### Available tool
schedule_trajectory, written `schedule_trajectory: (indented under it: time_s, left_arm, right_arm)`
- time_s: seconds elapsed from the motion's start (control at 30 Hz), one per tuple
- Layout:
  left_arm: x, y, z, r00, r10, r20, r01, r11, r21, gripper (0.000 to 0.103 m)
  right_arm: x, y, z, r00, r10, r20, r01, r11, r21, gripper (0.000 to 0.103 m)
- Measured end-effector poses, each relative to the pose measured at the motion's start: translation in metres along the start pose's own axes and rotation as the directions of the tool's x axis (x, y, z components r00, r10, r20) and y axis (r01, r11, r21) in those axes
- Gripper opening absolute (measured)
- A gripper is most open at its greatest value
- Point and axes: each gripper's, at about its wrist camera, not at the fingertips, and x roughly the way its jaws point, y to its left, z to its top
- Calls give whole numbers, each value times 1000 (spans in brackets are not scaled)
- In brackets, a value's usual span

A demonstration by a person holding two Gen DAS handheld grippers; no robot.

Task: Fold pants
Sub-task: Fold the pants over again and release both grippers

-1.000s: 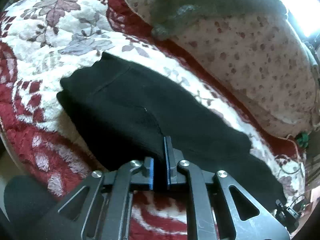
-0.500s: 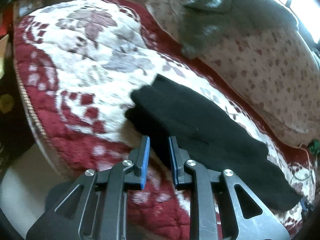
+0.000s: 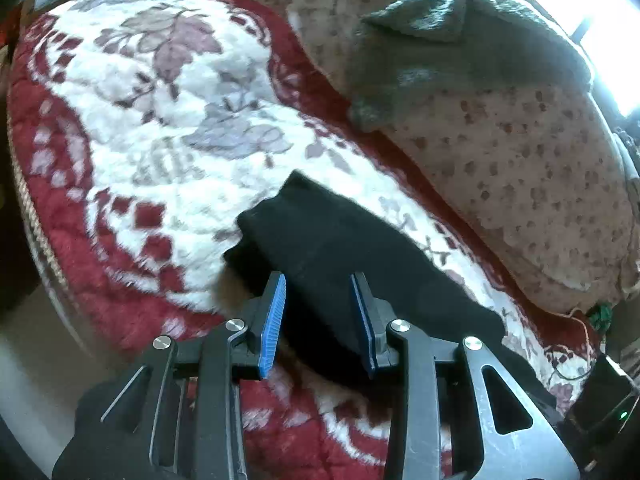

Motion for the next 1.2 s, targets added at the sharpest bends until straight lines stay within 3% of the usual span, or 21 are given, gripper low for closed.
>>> schedule_trajectory:
  time_s: [0.1, 0.17, 0.2, 0.3, 0.47, 0.6, 0.7, 0.77, 0.83, 0.9, 1.0, 1.2]
  left_arm:
    - [8, -7, 4, 1000, 17, 19, -17, 999, 39, 31]
    - [15, -7, 4, 998, 51, 28, -52, 997, 55, 31]
    - [18, -4, 4, 997, 70, 24, -71, 996, 54, 31]
    - [34, 10, -4, 993, 112, -29, -112, 993, 28, 31]
    - [31, 14, -9, 994, 107, -30, -107, 994, 13, 32]
    - [16, 2, -9, 996, 84, -6, -84, 996, 15, 32]
    - [5, -17, -13, 998, 63, 7, -64, 996, 57, 32]
    - [1, -31, -17, 999, 36, -2, -36, 996, 79, 32]
    - [-3, -47, -22, 1000, -6, -13, 7, 995, 95, 48]
    - [-4, -62, -26, 998, -55, -24, 57, 993, 100, 55]
    - [2, -96, -36, 992, -102, -73, 112, 982, 152, 55]
    - [18, -154, -71, 966, -170, -194, 214, 948, 235, 55]
  right_arm:
    - [31, 16, 4, 997, -75, -33, 70, 987, -144, 43]
    - [47, 20, 4, 993, -107, -58, 94, 975, -200, 30]
    - [56, 19, 4, 991, -98, -89, 80, 978, -194, 29]
    - [64, 12, 0, 994, -41, -105, 28, 992, -121, 29]
    - [55, 3, -5, 996, 15, -88, -17, 999, -27, 29]
    - [14, -8, -4, 998, 58, -28, -56, 996, 71, 29]
    - [-34, -31, -18, 997, 46, 68, -57, 982, 179, 42]
    - [-65, -49, -34, 994, 17, 108, -45, 965, 259, 44]
    - [-96, -67, -53, 990, -30, 138, -18, 943, 331, 44]
    - [-127, -82, -74, 984, -87, 156, 18, 918, 395, 45]
    - [-164, -99, -104, 973, -163, 162, 65, 871, 487, 46]
    - [-231, -124, -176, 935, -314, 162, 125, 723, 680, 47]
